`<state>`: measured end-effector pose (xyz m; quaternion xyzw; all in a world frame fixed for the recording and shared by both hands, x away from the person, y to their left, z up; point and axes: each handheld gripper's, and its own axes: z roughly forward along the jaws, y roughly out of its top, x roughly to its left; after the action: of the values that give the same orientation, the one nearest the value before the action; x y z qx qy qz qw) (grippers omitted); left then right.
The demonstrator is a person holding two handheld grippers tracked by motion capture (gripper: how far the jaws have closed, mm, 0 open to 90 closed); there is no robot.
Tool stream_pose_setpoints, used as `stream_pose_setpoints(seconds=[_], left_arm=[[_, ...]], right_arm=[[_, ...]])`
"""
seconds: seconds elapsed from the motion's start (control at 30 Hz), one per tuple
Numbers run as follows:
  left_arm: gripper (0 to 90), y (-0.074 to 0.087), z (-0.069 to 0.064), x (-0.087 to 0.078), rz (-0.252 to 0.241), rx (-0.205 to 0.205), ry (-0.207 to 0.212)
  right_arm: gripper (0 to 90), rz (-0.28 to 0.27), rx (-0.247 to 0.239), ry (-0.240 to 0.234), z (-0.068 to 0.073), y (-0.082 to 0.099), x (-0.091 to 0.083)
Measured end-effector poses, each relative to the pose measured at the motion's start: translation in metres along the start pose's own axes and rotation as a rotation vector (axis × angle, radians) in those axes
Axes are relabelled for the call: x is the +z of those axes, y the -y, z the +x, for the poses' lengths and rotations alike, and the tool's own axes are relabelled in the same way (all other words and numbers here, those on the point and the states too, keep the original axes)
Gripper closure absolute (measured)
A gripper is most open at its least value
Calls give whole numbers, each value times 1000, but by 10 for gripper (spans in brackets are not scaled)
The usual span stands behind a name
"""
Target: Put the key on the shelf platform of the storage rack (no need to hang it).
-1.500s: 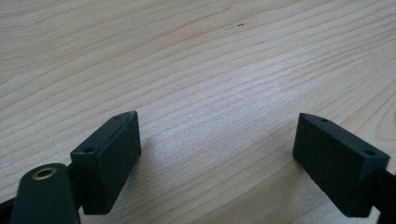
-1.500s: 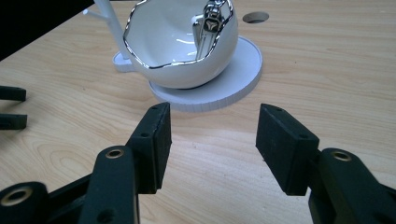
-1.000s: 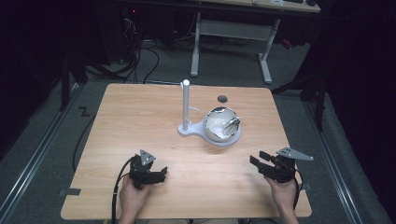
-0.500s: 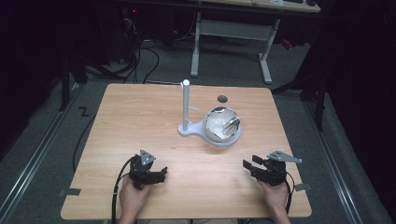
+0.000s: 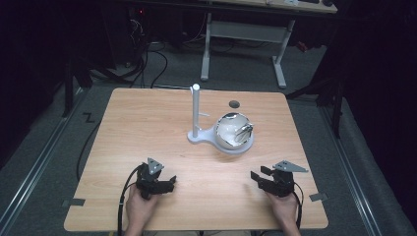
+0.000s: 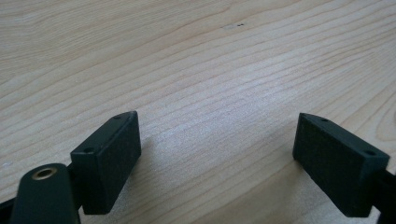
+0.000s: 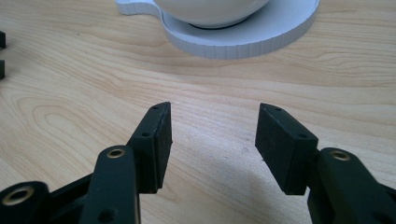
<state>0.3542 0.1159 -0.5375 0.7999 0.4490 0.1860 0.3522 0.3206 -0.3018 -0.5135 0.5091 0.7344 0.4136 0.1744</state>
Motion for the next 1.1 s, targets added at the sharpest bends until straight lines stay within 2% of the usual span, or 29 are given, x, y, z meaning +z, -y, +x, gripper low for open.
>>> stream_pose_setpoints(seconds=[0.4, 0.6, 0.9, 1.1], left_arm=[[156, 0, 0, 0, 1, 0, 1], [156, 0, 0, 0, 1, 2, 0], [156, 0, 0, 0, 1, 1, 1], [156, 0, 0, 0, 1, 0, 1]], right_arm=[[461, 35, -50, 43, 5, 4, 13], [461, 55, -92, 77, 6, 5, 20], [455, 82, -129, 114, 8, 4, 27], [431, 101, -136, 127, 10, 3, 29]])
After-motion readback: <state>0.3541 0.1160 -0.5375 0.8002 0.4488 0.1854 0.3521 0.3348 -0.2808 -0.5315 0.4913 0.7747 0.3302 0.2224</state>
